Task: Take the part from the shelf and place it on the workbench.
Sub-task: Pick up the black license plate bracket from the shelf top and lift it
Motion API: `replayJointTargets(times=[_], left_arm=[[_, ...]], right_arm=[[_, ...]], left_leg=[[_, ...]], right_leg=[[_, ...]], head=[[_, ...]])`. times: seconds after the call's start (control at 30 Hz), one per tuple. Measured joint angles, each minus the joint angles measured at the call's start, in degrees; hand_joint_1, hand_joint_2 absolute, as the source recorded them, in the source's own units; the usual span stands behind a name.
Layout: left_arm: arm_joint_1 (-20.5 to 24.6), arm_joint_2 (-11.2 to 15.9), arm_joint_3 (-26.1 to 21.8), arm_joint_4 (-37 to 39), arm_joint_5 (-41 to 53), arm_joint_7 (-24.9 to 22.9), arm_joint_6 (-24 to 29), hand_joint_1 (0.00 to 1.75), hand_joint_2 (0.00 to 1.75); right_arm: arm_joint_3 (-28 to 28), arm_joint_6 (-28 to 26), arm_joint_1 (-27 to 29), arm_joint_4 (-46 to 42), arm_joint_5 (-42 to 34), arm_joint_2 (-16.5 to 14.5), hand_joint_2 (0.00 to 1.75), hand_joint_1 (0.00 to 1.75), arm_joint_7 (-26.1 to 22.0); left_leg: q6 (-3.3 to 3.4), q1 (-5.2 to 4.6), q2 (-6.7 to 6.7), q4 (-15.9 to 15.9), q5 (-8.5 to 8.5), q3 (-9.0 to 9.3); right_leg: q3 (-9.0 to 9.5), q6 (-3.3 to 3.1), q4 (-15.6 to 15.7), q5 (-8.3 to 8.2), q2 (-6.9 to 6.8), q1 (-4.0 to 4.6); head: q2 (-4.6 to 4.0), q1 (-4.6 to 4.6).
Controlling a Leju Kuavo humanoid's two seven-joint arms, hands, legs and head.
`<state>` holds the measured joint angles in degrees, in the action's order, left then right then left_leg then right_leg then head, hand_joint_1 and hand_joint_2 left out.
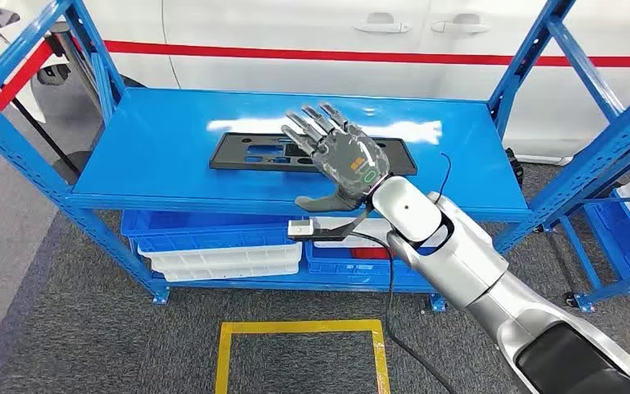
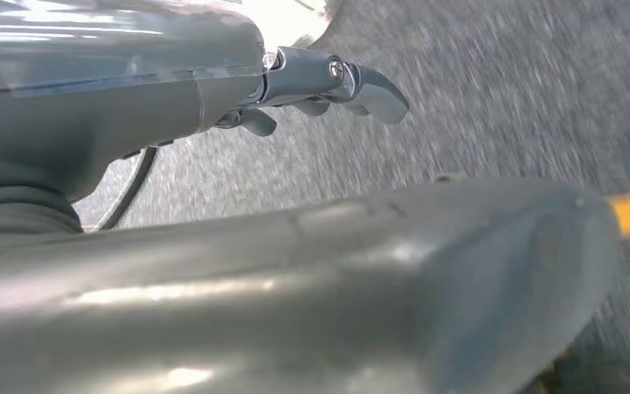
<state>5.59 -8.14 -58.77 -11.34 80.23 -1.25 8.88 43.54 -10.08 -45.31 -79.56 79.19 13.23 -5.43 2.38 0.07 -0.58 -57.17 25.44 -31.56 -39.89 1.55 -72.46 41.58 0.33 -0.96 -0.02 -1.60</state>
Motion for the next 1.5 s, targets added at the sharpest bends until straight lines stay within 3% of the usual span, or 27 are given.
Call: replayJointTargets(times=[0.03, 0.07, 0.1, 0.17, 0.2, 0.23, 0.3, 0.37, 0.43, 0.5, 0.53, 0.6, 0.63, 0.7, 0.77, 0.83, 0.87, 1.07, 1.27, 1.5], left_arm=[[-0.09, -0.01, 0.0, 0.0, 0.01, -0.03, -0.03, 0.0, 0.0], [-0.15, -0.03, 0.0, 0.0, 0.04, -0.07, -0.05, 0.0, 0.0], [-0.4, -0.19, 0.0, 0.03, 0.09, -0.12, -0.1, 0.0, 0.0], [-0.55, -0.55, 0.0, 0.22, 0.16, -0.2, -0.26, 0.0, 0.0], [-0.53, -0.66, -0.01, 0.31, 0.14, -0.21, -0.32, 0.0, 0.0], [-0.35, -0.63, -0.01, 0.37, 0.11, -0.19, -0.38, 0.0, 0.0], [-0.1, -0.4, -0.02, 0.32, 0.03, -0.14, -0.42, 0.0, 0.0], [0.18, -0.26, -0.01, 0.29, -0.04, -0.11, -0.44, 0.0, 0.0], [0.39, -0.22, 0.0, 0.28, -0.12, -0.11, -0.45, 0.0, 0.0], [0.4, -0.13, -0.01, 0.28, -0.17, -0.11, -0.45, 0.0, 0.0], [0.39, -0.08, -0.02, 0.28, -0.19, -0.11, -0.45, 0.0, 0.0], [0.4, 0.01, -0.02, 0.28, -0.19, -0.11, -0.45, 0.0, 0.0], [0.42, 0.02, -0.02, 0.28, -0.18, -0.1, -0.45, 0.0, 0.0], [0.47, 0.03, -0.02, 0.28, -0.1, -0.07, -0.48, 0.0, 0.0], [0.51, 0.0, -0.02, 0.28, 0.05, -0.03, -0.57, 0.0, 0.0], [0.59, -0.03, -0.02, 0.28, 0.13, 0.03, -0.76, 0.0, 0.0], [0.72, -0.03, -0.02, 0.28, 0.13, 0.1, -0.86, 0.0, 0.0], [1.27, -0.03, -0.02, 0.28, -0.47, 0.37, -1.37, 0.0, 0.0], [1.45, -0.01, -0.02, 0.28, -0.48, 0.39, -1.81, 0.0, 0.0], [1.64, 0.05, -0.02, 0.28, -0.25, 0.4, -1.92, 0.0, 0.0]], right_arm=[[0.01, 0.0, 0.01, 0.0, -0.02, 0.05, 0.0, 0.0, 0.0], [0.06, 0.01, 0.07, 0.0, -0.05, 0.09, 0.0, 0.0, 0.01], [0.15, 0.03, 0.24, 0.01, -0.09, 0.2, 0.0, 0.0, 0.02], [0.48, 0.17, 0.98, 0.01, -0.15, 0.48, 0.0, 0.0, 0.08], [0.64, 0.26, 1.34, -0.08, -0.16, 0.59, 0.0, 0.0, 0.1], [0.75, 0.33, 1.43, -0.3, -0.16, 0.65, 0.0, 0.0, 0.19], [0.81, 0.39, 0.88, -0.93, -0.13, 0.54, 0.0, 0.0, 0.38], [0.87, 0.48, 0.43, -1.34, 0.0, 0.29, 0.0, 0.0, 0.58], [1.07, 0.61, 0.65, -1.45, 0.14, 0.09, 0.0, 0.0, 0.64], [1.26, 0.66, 0.92, -1.49, 0.18, -0.03, 0.0, 0.0, 0.66], [1.3, 0.67, 1.0, -1.52, 0.18, -0.09, 0.0, 0.0, 0.66], [1.34, 0.69, 1.11, -1.58, 0.17, -0.18, 0.0, 0.0, 0.66], [1.36, 0.72, 1.15, -1.59, 0.15, -0.2, 0.0, 0.0, 0.64], [1.37, 0.96, 1.26, -1.61, -0.33, -0.21, 0.87, 0.0, 0.35], [1.37, 1.67, 1.52, -1.62, -2.7, -0.21, 0.87, 0.0, -1.03], [1.36, 2.79, 2.13, -1.56, -7.12, -0.21, 0.0, 0.0, -3.5], [1.36, 3.29, 2.59, -1.47, -9.37, -0.21, 0.0, 0.0, -4.8], [1.57, 1.19, 7.56, 2.43, -16.23, -0.26, 0.0, 0.0, -10.0], [1.81, -3.79, 16.38, 7.85, -16.35, -0.65, 0.0, 0.0, -11.04], [1.8, -5.68, 20.18, 11.26, -15.72, -1.19, 0.0, 0.0, -11.25]], left_leg=[[0.0, -0.1, -0.09, 0.05, 0.57, 0.79], [0.0, -0.18, -0.15, 0.08, 1.15, 1.53], [0.01, -0.22, -0.31, 0.18, 2.32, 2.75], [-0.41, -0.45, -0.74, -0.11, 4.59, 4.51], [-0.64, -0.48, -0.92, -0.29, 5.42, 5.13], [-0.96, -0.58, -1.01, -0.91, 5.61, 5.43], [-1.49, -0.6, -0.86, -3.87, 4.58, 4.35], [-2.24, -0.5, -0.57, -9.49, 4.22, 1.07], [-3.04, 0.0, -0.31, -14.28, 7.55, -2.59], [-3.84, 0.52, -0.09, -15.18, 10.84, -4.96], [-4.14, 0.73, 0.01, -13.44, 10.2, -5.13], [-4.43, 1.09, 0.12, -7.0, 4.76, -3.91], [-4.35, 1.11, 0.15, -4.05, 2.38, -3.4], [-3.38, 0.88, 0.18, -1.59, 0.13, -3.02], [-2.49, 0.8, 0.15, -1.4, -0.33, -2.9], [-2.28, 0.82, -0.02, -1.23, -0.49, -2.73], [-2.15, 0.74, -0.13, -1.24, -0.43, -2.69], [-1.47, 0.62, -0.42, -1.24, -0.14, -2.52], [-1.1, 0.42, -0.47, -1.29, 0.14, -2.4], [-1.14, 0.44, -0.39, -1.28, 0.25, -2.33]], right_leg=[[-0.55, -0.26, 1.63, -0.85, -0.01, 0.18], [-1.03, -0.67, 3.59, -3.18, 0.0, 0.41], [-1.9, -1.51, 7.63, -8.81, 0.0, 0.94], [-2.99, -2.9, 14.16, -21.8, 0.61, 2.1], [-3.1, -3.24, 15.68, -25.72, 0.91, 2.45], [-3.01, -3.33, 15.88, -26.34, 1.18, 2.59], [-1.88, -3.61, 16.05, -25.13, 1.15, 2.21], [-0.31, -3.93, 16.64, -24.14, 1.14, 1.77], [1.0, -3.91, 16.72, -22.95, 1.14, 1.53], [2.0, -3.58, 16.39, -21.72, 1.19, 1.2], [2.44, -3.35, 16.05, -21.08, 1.23, 0.99], [3.19, -2.73, 15.21, -19.82, 1.29, 0.58], [3.41, -2.39, 14.84, -19.36, 1.31, 0.49], [3.5, -1.78, 14.5, -18.84, 1.36, 0.53], [3.55, -1.92, 14.44, -18.53, 1.31, 0.72], [3.81, -2.57, 14.5, -18.31, 1.18, 0.81], [3.92, -2.82, 14.61, -18.33, 1.13, 0.8], [4.49, -2.75, 15.21, -18.26, 0.83, 0.78], [4.76, -0.97, 15.43, -18.04, 0.68, 0.54], [4.7, -0.48, 15.38, -17.91, 0.7, 0.57]], head=[[0.0, 0.0], [0.0, 0.0], [0.0, 0.01], [0.0, -0.03], [0.0, 0.0], [0.0, 0.02], [0.0, 0.08], [0.0, 0.04], [0.0, 0.03], [0.0, 0.03], [0.0, 0.03], [0.0, 0.04], [0.0, 0.04], [0.0, 0.04], [0.0, 0.04], [0.0, 0.04], [0.0, 0.04], [0.0, 0.04], [0.0, 0.04], [0.0, 0.04]])
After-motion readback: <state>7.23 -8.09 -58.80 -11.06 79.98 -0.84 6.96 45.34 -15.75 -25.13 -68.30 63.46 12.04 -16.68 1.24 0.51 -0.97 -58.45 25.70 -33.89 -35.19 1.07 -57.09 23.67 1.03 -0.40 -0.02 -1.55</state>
